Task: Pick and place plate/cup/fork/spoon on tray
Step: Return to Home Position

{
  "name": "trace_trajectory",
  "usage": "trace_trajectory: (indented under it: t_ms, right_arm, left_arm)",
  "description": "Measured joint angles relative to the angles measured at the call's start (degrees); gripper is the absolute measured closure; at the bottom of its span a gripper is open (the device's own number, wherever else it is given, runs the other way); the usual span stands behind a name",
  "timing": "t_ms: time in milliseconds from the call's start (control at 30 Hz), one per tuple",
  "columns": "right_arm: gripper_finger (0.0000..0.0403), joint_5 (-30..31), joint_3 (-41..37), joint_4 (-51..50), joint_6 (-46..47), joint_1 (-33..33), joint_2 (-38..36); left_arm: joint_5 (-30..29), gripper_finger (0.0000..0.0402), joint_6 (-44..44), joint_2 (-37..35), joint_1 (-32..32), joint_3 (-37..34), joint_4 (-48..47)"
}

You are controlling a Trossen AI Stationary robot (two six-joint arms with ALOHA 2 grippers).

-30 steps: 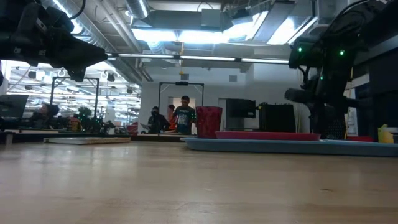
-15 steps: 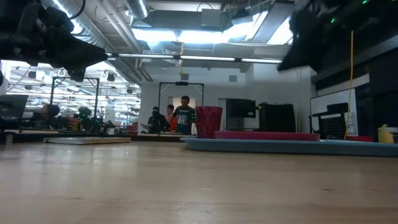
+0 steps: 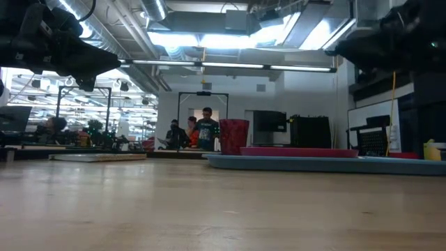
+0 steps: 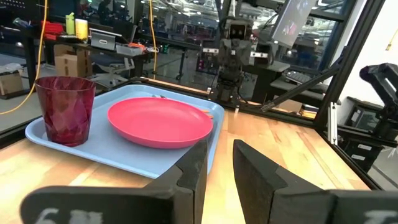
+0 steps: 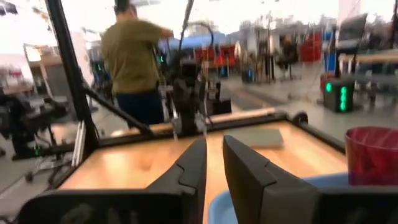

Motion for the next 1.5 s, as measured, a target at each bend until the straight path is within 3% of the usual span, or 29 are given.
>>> trace_trajectory:
  t_ms: [533, 800, 933, 1067, 1167, 1300, 1500]
  right_arm:
    - [0.0343, 9.11, -0.08, -15.25, -0.2, 3.41, -8.77]
    - [0.0343, -0.7, -0.08, -16.33, -3.56, 3.41, -14.22]
    - [0.0343, 0.25, -0.08, -19.68, -7.49, 3.41, -17.1]
    - [0.0343, 2.49, -0.1, -28.12, -0.36, 4.13, -21.12]
    - [0.0343, 3.38, -0.04, -28.75, 1.3, 4.16, -22.95]
    - [0.0343, 1.39, -0.04, -29.15, -4.59, 4.3, -23.67]
    - [0.0343, -1.46, -0.06, -29.55, -4.64, 4.3, -23.68]
  left_arm:
    - [0.0, 0.0331, 0.0, 0.01, 0.01, 0.02, 0.0]
    - [0.0, 0.0331, 0.0, 0.01, 0.01, 0.02, 0.0]
    - [0.0, 0.0331, 0.0, 0.01, 0.01, 0.02, 0.0]
    - [0.0, 0.0331, 0.0, 0.01, 0.01, 0.02, 0.0]
    - [0.0, 0.0331, 0.0, 0.01, -0.01, 0.02, 0.0]
    - [0.0, 0.0331, 0.0, 0.01, 0.01, 0.02, 0.0]
    - [0.0, 0.0331, 0.0, 0.01, 0.01, 0.02, 0.0]
